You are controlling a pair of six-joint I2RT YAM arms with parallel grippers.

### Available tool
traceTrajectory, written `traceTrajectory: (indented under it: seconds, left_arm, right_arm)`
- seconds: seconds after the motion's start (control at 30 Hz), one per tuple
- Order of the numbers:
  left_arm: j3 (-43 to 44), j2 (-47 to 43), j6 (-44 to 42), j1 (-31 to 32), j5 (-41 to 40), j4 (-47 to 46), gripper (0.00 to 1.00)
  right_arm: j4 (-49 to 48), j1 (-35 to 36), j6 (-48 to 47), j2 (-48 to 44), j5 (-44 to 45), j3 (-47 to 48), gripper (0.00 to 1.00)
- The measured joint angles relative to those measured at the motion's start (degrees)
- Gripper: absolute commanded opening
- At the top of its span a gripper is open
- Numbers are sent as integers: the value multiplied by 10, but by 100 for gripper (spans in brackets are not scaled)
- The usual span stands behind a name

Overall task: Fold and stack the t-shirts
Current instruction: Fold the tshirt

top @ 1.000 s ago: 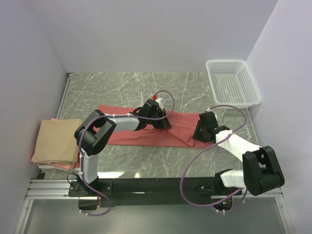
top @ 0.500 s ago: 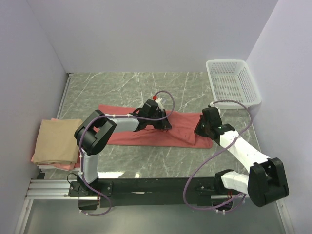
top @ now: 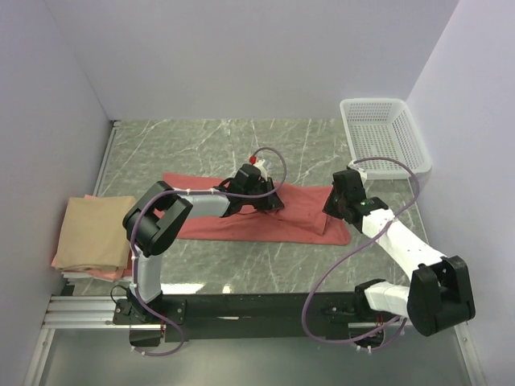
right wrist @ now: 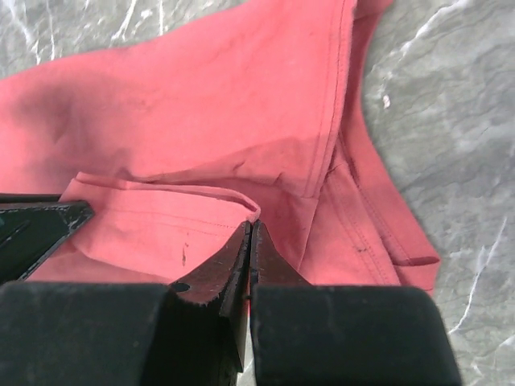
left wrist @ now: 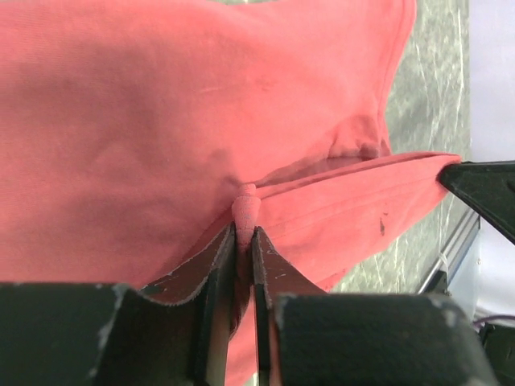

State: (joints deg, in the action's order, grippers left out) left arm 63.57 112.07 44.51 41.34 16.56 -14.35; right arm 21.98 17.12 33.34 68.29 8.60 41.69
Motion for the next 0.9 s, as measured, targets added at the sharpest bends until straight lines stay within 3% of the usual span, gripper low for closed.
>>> traceTrajectory:
  seconds: [0.13,0.27,0.7,0.9]
  left_arm:
    - [0,0,3,0,-15,-2,24]
    - [0,0,6,-3,-28,-13,34]
    - [50,19,6,-19,-39,-19,35]
    - [95,41,-12,-19,-54,38,47]
  right_arm:
    - [-1,0,0,10,15,6,2]
    - [-3,0,0,18,25,7,2]
    - [-18,0,0,36,35,10,2]
    - [-19,0,0,36,36,14,2]
